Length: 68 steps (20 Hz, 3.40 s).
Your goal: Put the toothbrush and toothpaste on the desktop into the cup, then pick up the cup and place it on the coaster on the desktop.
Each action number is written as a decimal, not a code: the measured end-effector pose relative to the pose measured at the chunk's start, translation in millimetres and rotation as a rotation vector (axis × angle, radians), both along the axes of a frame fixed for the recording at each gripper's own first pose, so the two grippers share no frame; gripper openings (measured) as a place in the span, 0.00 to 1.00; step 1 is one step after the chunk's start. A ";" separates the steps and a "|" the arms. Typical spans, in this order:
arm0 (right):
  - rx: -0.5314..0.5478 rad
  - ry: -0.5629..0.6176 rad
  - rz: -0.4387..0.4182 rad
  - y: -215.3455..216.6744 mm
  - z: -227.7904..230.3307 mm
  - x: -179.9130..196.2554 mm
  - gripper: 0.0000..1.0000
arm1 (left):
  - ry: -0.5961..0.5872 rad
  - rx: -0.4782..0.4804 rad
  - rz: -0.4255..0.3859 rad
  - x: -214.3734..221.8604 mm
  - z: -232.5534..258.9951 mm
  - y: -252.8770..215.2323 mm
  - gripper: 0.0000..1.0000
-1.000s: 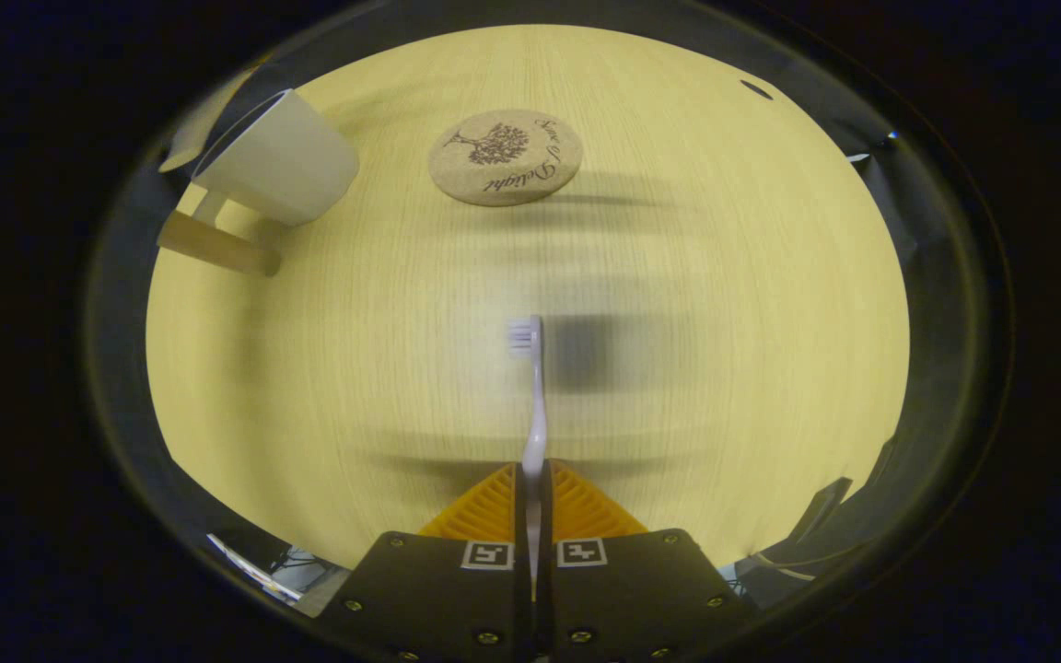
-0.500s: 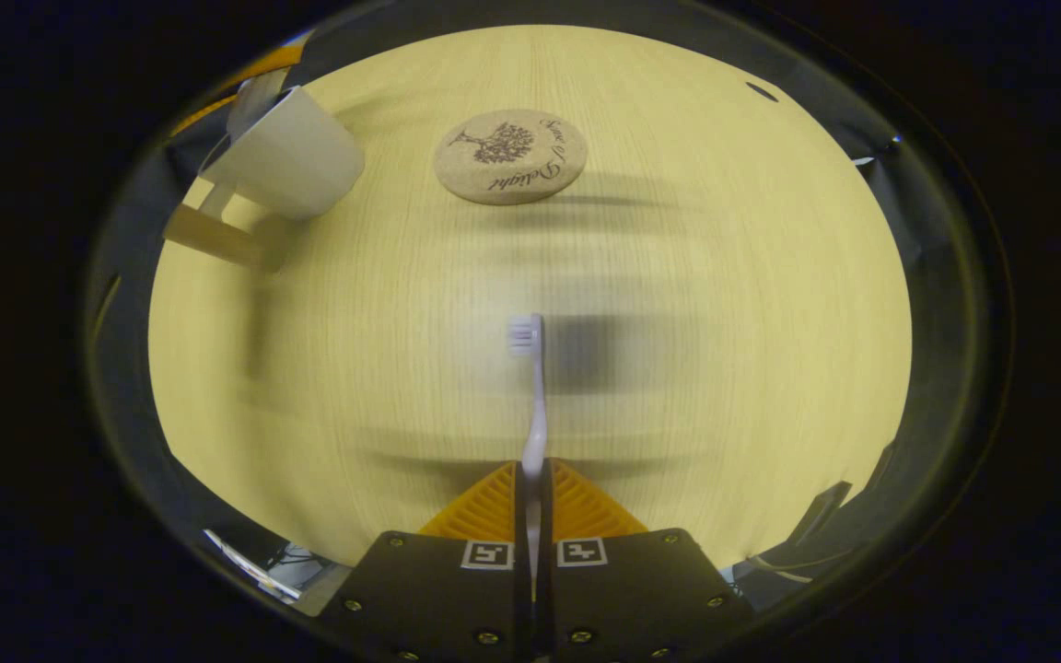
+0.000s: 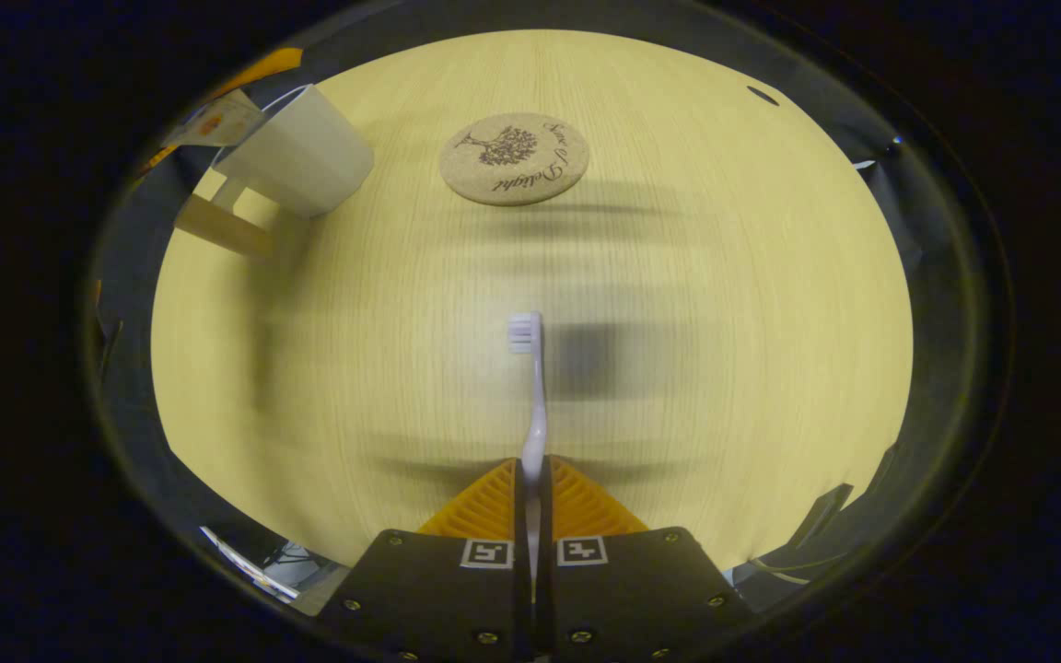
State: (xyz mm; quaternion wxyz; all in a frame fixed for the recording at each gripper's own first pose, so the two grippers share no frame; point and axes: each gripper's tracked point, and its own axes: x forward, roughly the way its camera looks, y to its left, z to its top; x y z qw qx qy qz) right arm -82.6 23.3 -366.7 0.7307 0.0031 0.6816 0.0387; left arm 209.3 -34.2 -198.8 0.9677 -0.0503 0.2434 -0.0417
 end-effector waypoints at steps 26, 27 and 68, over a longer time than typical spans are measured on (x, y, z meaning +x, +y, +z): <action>0.293 -0.725 -0.239 96.2 218.7 249.4 0.01 | -0.004 0.037 0.265 -183.7 28.6 209.1 0.65; 0.300 -0.741 -0.242 103.7 217.1 256.8 0.01 | 0.006 0.037 0.293 -192.9 25.1 221.2 0.64; 0.170 -0.810 -0.188 7.0 152.5 119.7 0.75 | 0.329 0.009 -0.272 -127.5 -21.5 23.6 0.64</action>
